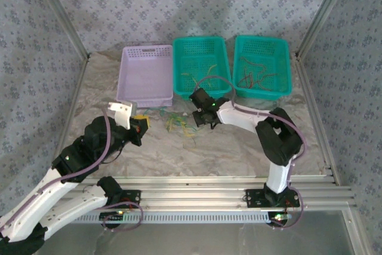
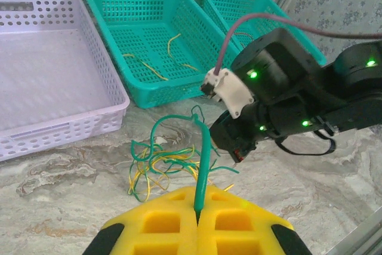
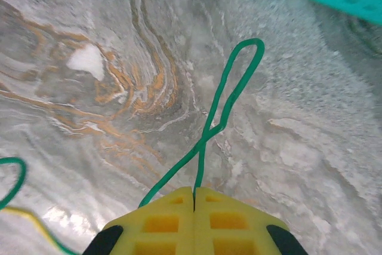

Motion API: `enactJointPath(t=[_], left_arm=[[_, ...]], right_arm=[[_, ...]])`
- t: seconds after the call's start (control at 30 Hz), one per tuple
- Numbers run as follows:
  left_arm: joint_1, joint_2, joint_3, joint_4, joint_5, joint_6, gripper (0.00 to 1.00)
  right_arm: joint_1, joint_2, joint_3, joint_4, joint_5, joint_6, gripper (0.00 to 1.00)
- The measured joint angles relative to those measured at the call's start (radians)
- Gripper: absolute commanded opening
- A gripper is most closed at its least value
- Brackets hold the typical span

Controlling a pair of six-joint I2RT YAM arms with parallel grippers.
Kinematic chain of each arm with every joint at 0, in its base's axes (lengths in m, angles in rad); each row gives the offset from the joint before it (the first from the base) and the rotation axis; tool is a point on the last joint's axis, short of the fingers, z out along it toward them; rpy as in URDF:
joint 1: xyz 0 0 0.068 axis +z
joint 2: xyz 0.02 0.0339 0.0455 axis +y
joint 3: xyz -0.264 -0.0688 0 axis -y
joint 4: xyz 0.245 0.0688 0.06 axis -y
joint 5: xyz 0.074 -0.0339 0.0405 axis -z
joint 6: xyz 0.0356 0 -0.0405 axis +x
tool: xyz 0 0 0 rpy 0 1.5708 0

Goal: Untangle the cables

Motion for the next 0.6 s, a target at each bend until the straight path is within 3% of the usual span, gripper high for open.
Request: enactJointPath(t=[0.33,0.47,0.6], left_arm=[[0.0,-0.002,0.0,0.0,0.0,0.0,0.0],[0.0,-0.009,0.0,0.0,0.001,0.0,0.0],[0.0,-0.019,-0.002,0.001,0.001,0.0,0.0]], right_arm=[[0.0,-0.168,0.092,-0.089,-0.006,-0.002,0.0],[0.0,-0.134,0.275,-0.145,-0.072,-0.011,0.0],[0.003,-0.003,0.55,-0.193,-0.167,-0.02,0.0]])
